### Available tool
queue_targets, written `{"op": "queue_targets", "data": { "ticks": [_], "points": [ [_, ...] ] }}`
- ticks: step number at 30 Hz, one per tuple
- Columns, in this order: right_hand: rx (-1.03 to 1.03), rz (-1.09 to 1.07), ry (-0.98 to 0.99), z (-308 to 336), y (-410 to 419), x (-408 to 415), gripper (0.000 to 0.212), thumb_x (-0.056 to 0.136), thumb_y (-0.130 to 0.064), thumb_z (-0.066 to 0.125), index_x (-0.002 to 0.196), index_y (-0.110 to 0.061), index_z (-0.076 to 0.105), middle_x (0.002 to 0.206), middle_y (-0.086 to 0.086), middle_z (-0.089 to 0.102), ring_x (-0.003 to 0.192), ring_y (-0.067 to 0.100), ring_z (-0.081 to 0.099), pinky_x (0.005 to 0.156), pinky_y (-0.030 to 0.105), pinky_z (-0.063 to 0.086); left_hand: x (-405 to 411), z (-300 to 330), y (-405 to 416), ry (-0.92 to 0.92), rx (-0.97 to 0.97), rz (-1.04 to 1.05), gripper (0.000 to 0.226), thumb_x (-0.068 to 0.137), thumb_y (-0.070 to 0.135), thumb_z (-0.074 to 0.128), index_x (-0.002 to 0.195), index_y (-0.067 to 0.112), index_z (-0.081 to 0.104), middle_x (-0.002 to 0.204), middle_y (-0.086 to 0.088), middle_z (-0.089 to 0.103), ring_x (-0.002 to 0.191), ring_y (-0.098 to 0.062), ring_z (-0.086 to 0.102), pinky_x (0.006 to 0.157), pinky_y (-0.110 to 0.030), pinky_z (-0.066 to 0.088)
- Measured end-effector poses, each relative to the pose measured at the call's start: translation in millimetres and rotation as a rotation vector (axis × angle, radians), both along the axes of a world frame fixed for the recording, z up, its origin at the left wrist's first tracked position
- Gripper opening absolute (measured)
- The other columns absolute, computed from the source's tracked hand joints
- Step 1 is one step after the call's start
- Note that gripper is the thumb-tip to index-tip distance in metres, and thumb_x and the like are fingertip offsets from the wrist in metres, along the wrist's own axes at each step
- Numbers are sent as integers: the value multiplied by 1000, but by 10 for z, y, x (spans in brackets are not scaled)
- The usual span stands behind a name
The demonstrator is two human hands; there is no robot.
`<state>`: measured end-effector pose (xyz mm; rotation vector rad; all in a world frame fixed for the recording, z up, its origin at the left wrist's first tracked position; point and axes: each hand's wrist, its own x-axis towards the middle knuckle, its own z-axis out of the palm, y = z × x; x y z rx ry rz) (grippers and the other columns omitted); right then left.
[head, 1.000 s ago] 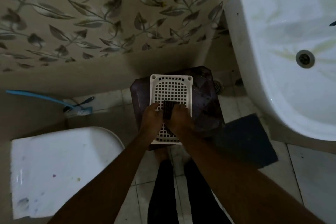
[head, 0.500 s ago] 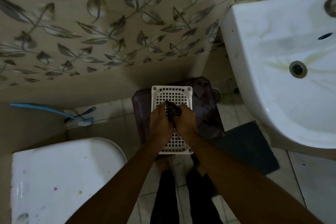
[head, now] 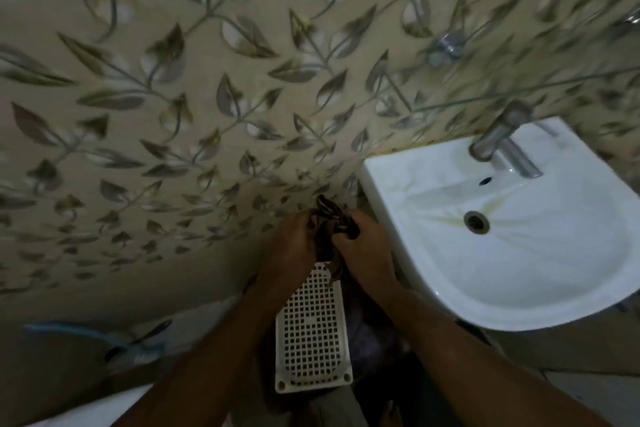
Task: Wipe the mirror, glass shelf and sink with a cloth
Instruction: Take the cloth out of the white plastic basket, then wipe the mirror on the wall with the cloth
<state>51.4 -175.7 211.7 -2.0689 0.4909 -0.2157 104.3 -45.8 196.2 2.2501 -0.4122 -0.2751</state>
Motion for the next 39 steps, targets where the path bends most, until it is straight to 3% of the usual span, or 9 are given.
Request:
{"op": "queue_targets", "data": {
  "ticks": [3,7,14,22,26,28,30,34,39],
  "points": [
    [-38,-64,-121,481,-160,86,11,78,-10,69,81,-18,62,70,-7,61,67,-2,58,58,11,42,85,515,-157,-182,2,-12,40,95,25,44,131,11,55,121,-11,64,108,-28,61,93,-39,48],
    [-86,-172,-293,1154,-444,137,17,77,-12,68,93,-18,68,89,-4,61,80,10,58,68,19,46,185,1256,-418,-422,-45,-75,41,99,20,38,140,22,44,115,-3,63,105,-22,57,94,-40,43],
    [-112,-266,-500,2165,-815,24,15,80,-7,65,76,-18,56,80,2,54,70,16,51,61,29,43,331,2439,-906,-770,-101,-232,53,86,3,51,135,25,47,117,3,58,108,-14,47,93,-29,34],
    [112,-488,-762,3077,-1283,97,11,84,-7,66,88,-17,71,74,-2,69,65,6,62,55,20,50,541,3409,-1493,-1079,-14,-452,61,78,21,34,138,18,47,119,1,57,107,-20,54,87,-36,42],
    [121,-598,-848,3322,-1562,354,8,87,-16,68,82,-20,73,71,-5,71,66,14,67,56,31,53,786,3859,-1743,-1190,56,-503,61,79,12,47,139,15,49,127,-2,58,111,-20,54,92,-34,43],
    [131,-648,-867,3379,-1710,515,8,88,-17,67,87,-17,76,73,-6,72,62,11,65,55,26,50,916,4062,-1862,-1219,74,-510,58,81,8,53,139,11,50,126,-5,59,109,-21,56,94,-33,46],
    [99,-676,-885,3415,-1830,687,19,90,-18,67,106,-13,76,88,-7,74,74,3,65,64,18,53,1024,4246,-1989,-1301,128,-502,54,81,7,56,135,10,53,122,-6,62,106,-24,58,92,-35,49],
    [-51,-670,-994,3468,-1967,1064,39,91,-15,67,129,-8,63,127,4,66,120,11,59,104,26,46,1249,4460,-2258,-1438,137,-450,37,89,17,46,122,8,60,110,-10,63,99,-29,59,87,-41,50],
    [-329,-611,-1031,3324,-1941,1493,40,98,-16,56,138,-15,55,139,5,56,127,11,43,107,7,25,1436,4381,-2494,-1480,-16,-444,35,102,17,41,126,-2,57,121,-17,59,111,-30,54,99,-40,45]
  ]
}}
